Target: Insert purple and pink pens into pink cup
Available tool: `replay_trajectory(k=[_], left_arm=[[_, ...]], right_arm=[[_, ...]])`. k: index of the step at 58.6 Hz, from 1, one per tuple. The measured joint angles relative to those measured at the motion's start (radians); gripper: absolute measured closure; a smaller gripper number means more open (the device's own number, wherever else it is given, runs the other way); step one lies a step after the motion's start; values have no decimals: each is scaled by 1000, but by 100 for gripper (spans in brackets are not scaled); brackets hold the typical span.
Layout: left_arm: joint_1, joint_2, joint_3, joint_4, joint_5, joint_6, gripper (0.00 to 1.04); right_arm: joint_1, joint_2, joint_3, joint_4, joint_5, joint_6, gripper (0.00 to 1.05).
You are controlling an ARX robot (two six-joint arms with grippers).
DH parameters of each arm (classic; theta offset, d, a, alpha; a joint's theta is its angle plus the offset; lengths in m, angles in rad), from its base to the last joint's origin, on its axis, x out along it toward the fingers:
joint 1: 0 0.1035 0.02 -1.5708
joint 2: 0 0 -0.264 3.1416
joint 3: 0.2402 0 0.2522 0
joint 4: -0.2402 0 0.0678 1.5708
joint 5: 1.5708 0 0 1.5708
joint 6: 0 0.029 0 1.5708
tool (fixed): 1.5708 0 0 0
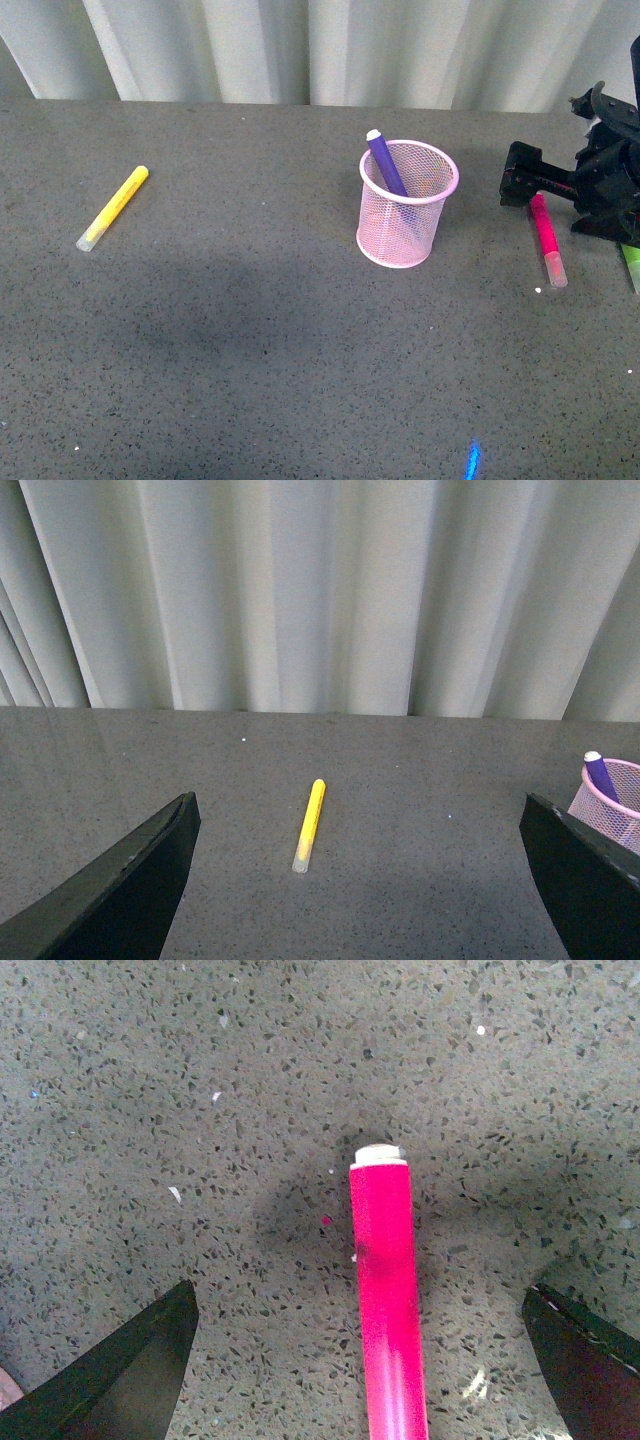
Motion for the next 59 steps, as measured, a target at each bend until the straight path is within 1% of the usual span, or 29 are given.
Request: replay_trajectory(k=[6, 10, 19, 26, 36, 41, 59], left_arm=[[0, 0, 0, 0, 0, 0, 7], [0, 0, 0, 0, 0, 0, 7], [0, 0, 0, 0, 0, 0, 7], [0, 0, 0, 0, 0, 0, 7], [0, 0, 0, 0, 0, 0, 7], [0, 0, 0, 0, 0, 0, 7], [0, 0, 0, 0, 0, 0, 7]], right_arm=[[0, 2, 0, 10, 0, 0, 8], [0, 5, 0, 16, -2, -1, 16], [-9, 10, 0, 22, -2, -8, 40], [-19, 11, -2, 28, -1, -10, 56], [-35, 11, -13, 45, -5, -14, 91], [-38, 10, -19, 55, -9, -15, 95], [-40, -4, -58, 105, -20, -14, 96]])
